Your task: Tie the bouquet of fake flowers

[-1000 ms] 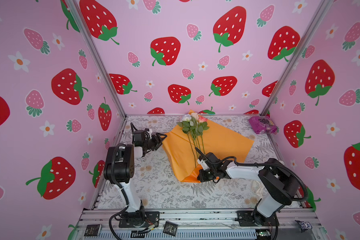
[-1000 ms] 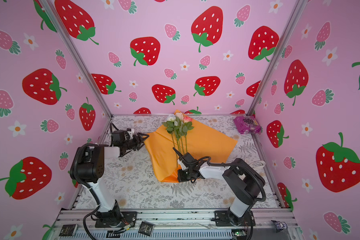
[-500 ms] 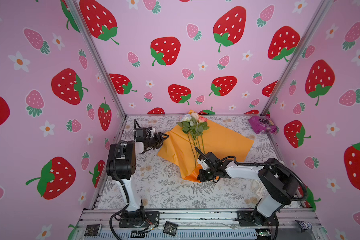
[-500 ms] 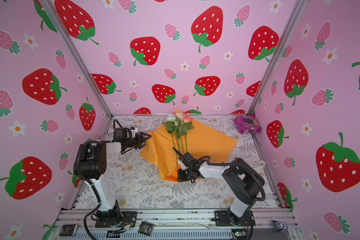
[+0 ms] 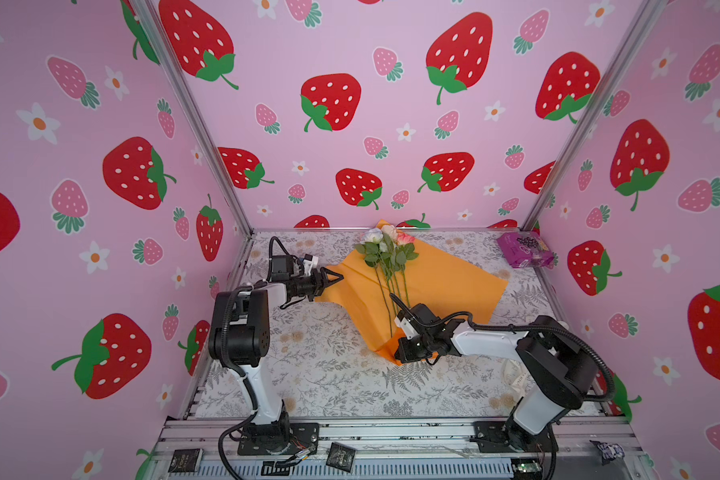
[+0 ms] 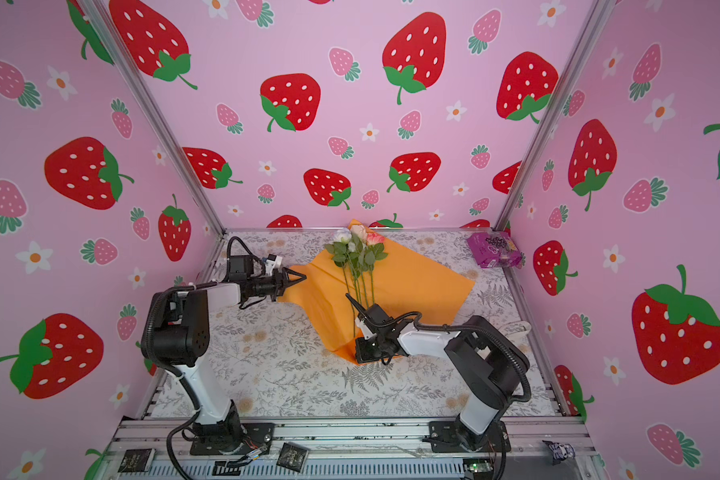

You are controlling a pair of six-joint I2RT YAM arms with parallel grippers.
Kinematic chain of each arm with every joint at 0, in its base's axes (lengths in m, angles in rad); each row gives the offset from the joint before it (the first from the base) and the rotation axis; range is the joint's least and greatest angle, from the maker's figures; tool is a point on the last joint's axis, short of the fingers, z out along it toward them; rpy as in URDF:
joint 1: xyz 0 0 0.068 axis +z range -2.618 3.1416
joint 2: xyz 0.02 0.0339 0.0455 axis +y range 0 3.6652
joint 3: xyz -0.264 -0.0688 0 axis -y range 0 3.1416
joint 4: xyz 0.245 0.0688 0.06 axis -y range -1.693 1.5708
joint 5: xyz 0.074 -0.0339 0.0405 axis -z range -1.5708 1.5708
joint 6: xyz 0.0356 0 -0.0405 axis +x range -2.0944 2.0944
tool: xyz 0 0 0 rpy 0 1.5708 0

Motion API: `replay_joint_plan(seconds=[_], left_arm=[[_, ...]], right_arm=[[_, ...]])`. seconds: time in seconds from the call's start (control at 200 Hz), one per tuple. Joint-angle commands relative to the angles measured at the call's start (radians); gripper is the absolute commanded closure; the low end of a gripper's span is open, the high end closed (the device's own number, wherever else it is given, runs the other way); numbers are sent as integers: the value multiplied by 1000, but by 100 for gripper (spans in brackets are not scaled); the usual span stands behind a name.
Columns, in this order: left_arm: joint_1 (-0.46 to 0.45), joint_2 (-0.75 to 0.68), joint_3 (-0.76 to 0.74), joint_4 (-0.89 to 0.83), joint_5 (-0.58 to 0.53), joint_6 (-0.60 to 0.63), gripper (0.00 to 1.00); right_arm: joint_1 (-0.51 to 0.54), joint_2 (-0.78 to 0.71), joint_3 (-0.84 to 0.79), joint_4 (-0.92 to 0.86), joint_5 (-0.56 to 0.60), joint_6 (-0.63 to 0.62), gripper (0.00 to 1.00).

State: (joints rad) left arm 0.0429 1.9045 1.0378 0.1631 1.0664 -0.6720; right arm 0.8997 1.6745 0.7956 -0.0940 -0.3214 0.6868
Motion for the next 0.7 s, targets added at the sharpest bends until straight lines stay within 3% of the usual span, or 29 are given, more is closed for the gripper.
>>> replay_joint_plan(seconds=[0.0,0.17,0.3,0.42,0.545,0.695], left_arm=[[-39,-45,-43,111,52,-105,31],[-75,-150,-112,33,-46,-104,35],[-98,-224,-199,75,-91,-166,36],[-163,-286,-260,112,-142,-217,31],[-248,-346,-302,32,-297,-203,25],[-291,-448,-398,83,-428,-248,22]], right_arm=[[-12,18,-13,-63,77,2,98],[-15,9,-24,-53,70,6,98],[-15,8,-27,-49,68,8,98],[-15,7,-28,-50,68,8,98],[-15,4,-30,-50,72,9,98],[-15,-7,-36,-49,74,11,98]])
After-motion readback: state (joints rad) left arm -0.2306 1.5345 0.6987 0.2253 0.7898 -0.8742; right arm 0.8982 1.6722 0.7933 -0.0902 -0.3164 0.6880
